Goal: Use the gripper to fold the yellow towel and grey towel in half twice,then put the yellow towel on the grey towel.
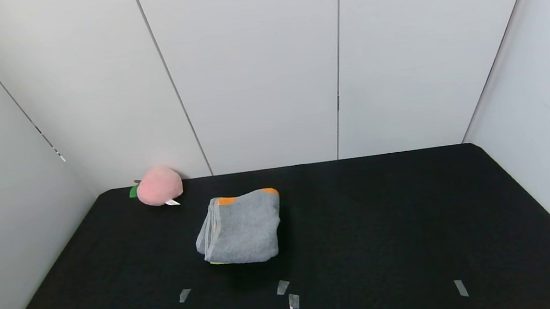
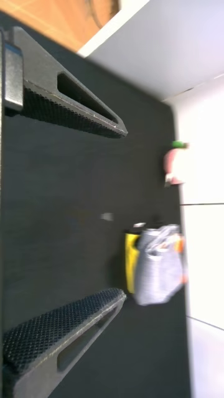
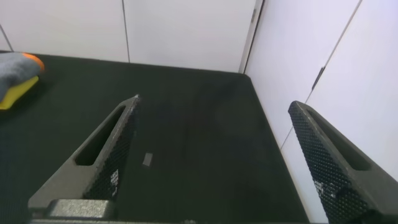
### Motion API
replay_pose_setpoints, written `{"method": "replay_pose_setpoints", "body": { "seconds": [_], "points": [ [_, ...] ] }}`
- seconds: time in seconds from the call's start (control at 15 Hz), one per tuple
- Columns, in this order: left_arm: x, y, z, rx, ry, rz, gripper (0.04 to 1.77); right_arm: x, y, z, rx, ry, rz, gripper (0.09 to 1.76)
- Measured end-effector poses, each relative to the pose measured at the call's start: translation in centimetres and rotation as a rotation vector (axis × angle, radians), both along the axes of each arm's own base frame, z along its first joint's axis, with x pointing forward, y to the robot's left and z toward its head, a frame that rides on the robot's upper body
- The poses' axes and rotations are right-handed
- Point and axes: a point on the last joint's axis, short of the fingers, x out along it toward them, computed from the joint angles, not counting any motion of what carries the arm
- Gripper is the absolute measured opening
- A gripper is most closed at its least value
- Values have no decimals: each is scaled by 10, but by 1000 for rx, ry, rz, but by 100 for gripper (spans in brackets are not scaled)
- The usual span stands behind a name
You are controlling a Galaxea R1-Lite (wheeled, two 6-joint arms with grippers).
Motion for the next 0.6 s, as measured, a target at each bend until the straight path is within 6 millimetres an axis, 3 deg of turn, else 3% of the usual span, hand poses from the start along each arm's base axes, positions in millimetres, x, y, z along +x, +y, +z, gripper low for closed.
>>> {"method": "replay_pose_setpoints", "body": {
  "seconds": [0.27, 0.6],
  "points": [
    [8, 0, -23, 1, 74, 2, 172, 1, 0, -8, 16, 73, 19, 171],
    [11, 0, -27, -1, 54, 3, 172, 2, 0, -10, 40, 94, 21, 171]
  ]
}}
